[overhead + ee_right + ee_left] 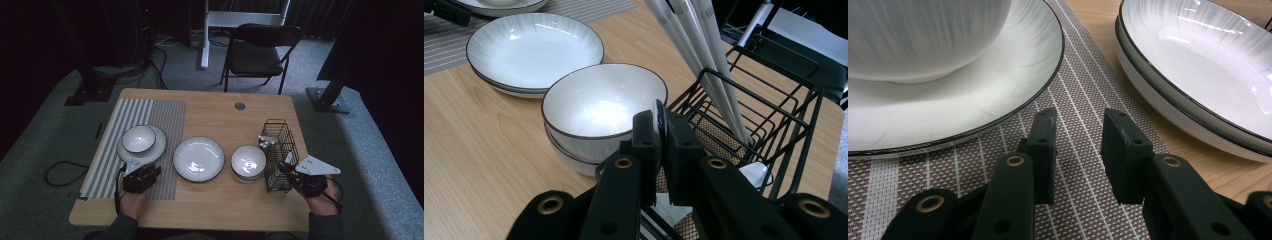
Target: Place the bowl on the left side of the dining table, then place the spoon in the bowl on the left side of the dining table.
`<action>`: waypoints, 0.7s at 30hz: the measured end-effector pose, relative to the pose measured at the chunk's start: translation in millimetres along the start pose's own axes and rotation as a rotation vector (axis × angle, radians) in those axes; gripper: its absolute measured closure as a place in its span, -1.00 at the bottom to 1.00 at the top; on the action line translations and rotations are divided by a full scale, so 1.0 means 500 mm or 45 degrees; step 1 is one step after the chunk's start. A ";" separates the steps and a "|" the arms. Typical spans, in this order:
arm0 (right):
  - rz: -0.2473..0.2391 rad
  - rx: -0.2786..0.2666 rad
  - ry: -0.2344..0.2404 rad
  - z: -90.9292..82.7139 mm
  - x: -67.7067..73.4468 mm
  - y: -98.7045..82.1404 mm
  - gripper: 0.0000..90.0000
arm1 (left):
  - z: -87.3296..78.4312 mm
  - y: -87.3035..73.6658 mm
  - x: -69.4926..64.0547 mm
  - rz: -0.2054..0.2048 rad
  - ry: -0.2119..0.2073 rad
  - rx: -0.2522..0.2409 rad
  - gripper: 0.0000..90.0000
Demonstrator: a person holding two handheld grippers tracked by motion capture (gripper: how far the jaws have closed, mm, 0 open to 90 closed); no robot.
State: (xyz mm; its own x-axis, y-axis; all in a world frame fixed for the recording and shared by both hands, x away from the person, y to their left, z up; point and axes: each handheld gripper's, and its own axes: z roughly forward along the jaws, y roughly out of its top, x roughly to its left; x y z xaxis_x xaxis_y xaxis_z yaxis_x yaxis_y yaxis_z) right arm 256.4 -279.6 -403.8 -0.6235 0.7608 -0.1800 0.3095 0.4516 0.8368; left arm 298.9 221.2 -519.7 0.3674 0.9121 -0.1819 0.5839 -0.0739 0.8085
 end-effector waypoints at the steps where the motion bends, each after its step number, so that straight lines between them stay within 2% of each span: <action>1: -0.003 -0.004 -0.006 -0.001 0.000 0.000 0.88 | 0.000 0.000 -0.001 0.001 0.002 -0.001 0.52; 21: -0.007 -0.051 -0.049 -0.019 -0.010 0.019 0.89 | 0.001 -0.001 -0.001 0.003 -0.001 0.004 0.51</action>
State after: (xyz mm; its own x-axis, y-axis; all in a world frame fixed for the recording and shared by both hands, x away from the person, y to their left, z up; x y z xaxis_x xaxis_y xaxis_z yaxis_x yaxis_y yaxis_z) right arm 255.8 -283.2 -390.0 -0.5968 0.7760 -0.2041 0.2761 0.4375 0.8558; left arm 298.8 220.5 -520.1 0.3692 0.9116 -0.1806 0.5856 -0.0773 0.8069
